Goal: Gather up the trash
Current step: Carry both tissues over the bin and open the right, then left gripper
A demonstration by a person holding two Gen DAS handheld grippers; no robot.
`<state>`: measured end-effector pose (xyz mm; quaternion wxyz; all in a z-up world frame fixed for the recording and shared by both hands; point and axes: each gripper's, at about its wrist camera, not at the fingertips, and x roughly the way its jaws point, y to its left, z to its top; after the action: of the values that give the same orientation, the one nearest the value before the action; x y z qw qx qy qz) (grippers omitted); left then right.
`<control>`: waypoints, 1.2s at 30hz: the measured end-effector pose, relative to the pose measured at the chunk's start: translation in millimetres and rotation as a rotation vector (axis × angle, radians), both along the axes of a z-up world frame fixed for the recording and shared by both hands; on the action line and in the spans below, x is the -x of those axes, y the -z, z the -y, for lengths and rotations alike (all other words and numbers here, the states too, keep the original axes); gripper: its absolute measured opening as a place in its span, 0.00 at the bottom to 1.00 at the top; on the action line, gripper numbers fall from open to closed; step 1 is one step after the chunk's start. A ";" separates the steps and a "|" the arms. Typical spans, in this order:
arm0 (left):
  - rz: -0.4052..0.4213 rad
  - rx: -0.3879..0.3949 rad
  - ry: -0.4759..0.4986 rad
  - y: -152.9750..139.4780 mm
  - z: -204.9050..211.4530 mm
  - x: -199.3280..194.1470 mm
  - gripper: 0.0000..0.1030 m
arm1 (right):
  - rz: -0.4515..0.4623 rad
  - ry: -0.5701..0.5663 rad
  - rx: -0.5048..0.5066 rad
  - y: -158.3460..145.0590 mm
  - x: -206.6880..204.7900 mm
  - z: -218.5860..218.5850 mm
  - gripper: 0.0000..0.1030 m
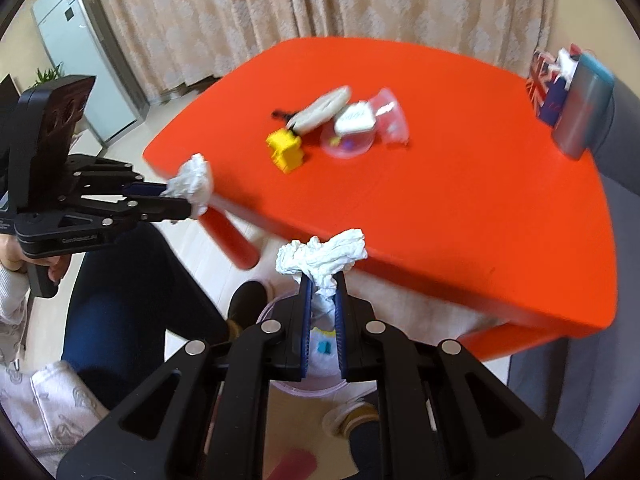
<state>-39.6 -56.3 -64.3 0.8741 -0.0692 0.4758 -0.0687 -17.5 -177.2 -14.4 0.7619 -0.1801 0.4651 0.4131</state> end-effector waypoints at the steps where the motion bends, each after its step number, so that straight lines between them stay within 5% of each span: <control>1: -0.007 0.004 0.004 3.4 2.4 1.6 0.14 | -0.013 -0.006 0.007 4.8 4.5 -1.0 0.10; 15: -0.052 0.024 0.034 22.7 19.8 10.9 0.14 | -0.133 -0.075 0.077 51.4 18.2 -13.3 0.14; 17: -0.051 0.024 0.034 23.0 20.5 11.0 0.14 | -0.130 -0.078 0.079 51.4 17.9 -13.6 0.30; 19: -0.052 0.024 0.034 23.1 20.7 11.0 0.14 | -0.127 -0.072 0.069 50.5 15.7 -11.7 0.59; 22: -0.056 0.024 0.038 24.5 21.8 9.5 0.14 | -0.118 -0.060 0.062 48.4 13.7 -10.1 0.79; 27: -0.069 0.027 0.047 27.4 24.7 7.3 0.14 | -0.104 -0.029 0.035 40.8 10.7 -7.0 0.89; 36: -0.086 0.027 0.065 32.8 30.4 1.5 0.14 | -0.072 0.035 0.009 28.9 6.9 -0.7 0.91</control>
<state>-41.1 -86.7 -97.1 0.8491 -0.0683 0.5141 -0.1003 -24.4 -176.6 -43.3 0.7510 -0.1602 0.4972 0.4038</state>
